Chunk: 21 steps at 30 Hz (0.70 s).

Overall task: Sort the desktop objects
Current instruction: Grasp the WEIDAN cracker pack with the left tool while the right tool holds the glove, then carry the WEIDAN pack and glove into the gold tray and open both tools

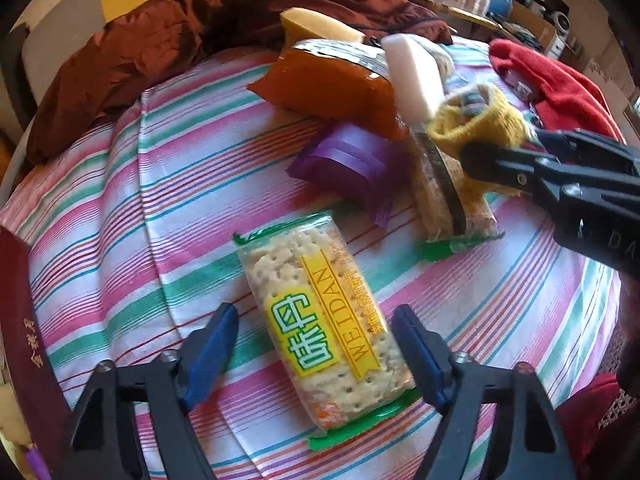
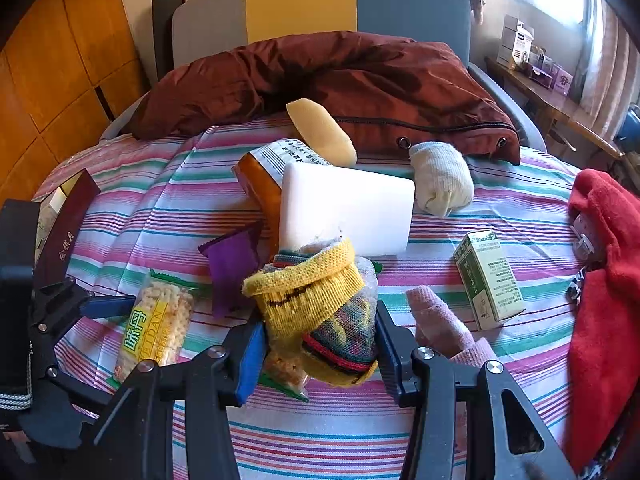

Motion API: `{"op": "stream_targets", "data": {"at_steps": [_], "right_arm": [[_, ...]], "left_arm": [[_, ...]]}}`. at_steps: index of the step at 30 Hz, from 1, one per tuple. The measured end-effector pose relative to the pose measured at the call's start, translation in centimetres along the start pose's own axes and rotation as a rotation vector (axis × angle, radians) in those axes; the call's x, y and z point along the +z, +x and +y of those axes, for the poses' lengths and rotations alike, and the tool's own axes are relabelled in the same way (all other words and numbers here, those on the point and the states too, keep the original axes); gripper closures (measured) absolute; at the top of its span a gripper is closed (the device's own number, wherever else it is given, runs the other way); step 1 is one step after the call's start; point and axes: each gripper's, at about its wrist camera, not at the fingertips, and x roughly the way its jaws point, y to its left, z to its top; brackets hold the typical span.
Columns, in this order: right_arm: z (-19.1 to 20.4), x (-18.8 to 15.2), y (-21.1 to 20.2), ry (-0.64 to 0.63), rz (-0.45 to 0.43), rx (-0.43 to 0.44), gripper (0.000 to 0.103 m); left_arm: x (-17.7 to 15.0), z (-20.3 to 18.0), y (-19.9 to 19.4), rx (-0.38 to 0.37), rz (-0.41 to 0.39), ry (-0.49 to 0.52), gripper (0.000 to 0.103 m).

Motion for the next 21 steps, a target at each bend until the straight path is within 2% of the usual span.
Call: {"op": "stream_targets", "data": {"at_steps": [1, 2, 3, 5, 9, 14, 21], "right_arm": [[0.0, 0.0, 0.0, -0.001, -0.001, -0.001, 0.053], [0.0, 0.0, 0.0, -0.003, 0.001, -0.005, 0.053], [0.0, 0.0, -0.1, -0.005, -0.002, -0.006, 0.053], [0.0, 0.1, -0.2, -0.006, -0.009, -0.008, 0.053], [0.0, 0.2, -0.6, -0.007, -0.031, -0.007, 0.054], [0.2, 0.3, -1.1, -0.006, -0.050, 0.006, 0.054], [1.7, -0.1, -0.7, -0.015, -0.031, 0.048, 0.054]], "left_arm": [[-0.1, 0.3, -0.2, 0.006, -0.007, -0.010, 0.044], [-0.2, 0.6, -0.4, 0.012, -0.016, -0.018, 0.051], [-0.3, 1.3, -0.7, 0.002, -0.024, -0.032, 0.053], [-0.7, 2.0, -0.9, -0.017, -0.037, -0.049, 0.054], [-2.1, 1.9, -1.8, 0.038, -0.081, -0.017, 0.054], [-3.2, 1.0, -2.9, 0.042, -0.128, -0.008, 0.054], [-3.8, 2.2, -8.0, 0.085, -0.275, -0.032, 0.054]]}}
